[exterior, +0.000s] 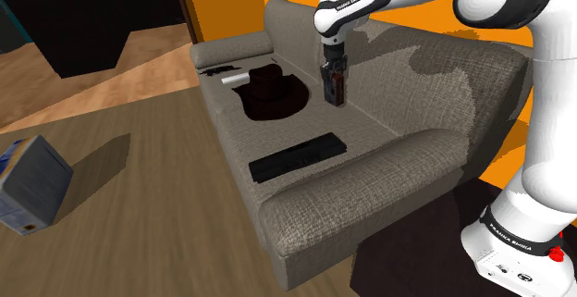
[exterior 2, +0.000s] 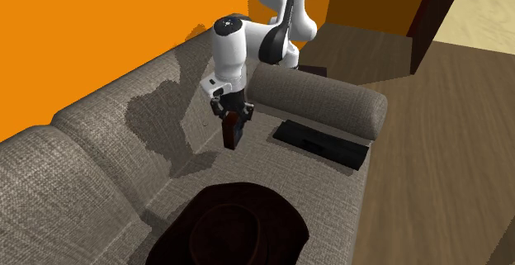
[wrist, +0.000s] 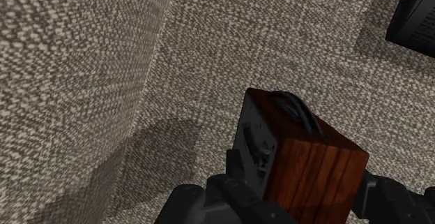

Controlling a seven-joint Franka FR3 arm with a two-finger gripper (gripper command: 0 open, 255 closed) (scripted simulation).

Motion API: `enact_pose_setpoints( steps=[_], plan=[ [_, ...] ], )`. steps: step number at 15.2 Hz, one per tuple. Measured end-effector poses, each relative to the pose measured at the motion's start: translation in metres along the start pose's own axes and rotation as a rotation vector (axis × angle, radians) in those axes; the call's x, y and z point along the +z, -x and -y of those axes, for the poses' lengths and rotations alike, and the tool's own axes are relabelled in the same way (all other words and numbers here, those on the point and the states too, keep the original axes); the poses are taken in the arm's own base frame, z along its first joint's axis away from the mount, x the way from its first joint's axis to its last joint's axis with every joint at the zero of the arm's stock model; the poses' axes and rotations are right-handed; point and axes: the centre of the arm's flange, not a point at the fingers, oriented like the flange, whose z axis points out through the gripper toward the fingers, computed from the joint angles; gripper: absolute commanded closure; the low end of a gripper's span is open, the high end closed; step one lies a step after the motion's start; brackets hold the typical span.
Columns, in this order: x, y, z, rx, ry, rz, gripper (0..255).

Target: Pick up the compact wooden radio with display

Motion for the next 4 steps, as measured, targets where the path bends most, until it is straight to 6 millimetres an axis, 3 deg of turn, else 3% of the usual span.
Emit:
enact_pose_setpoints(
  steps=[4],
  plan=[
    [-0.018, 0.002, -0.001, 0.0, 0.0, 0.0, 255]
  ],
)
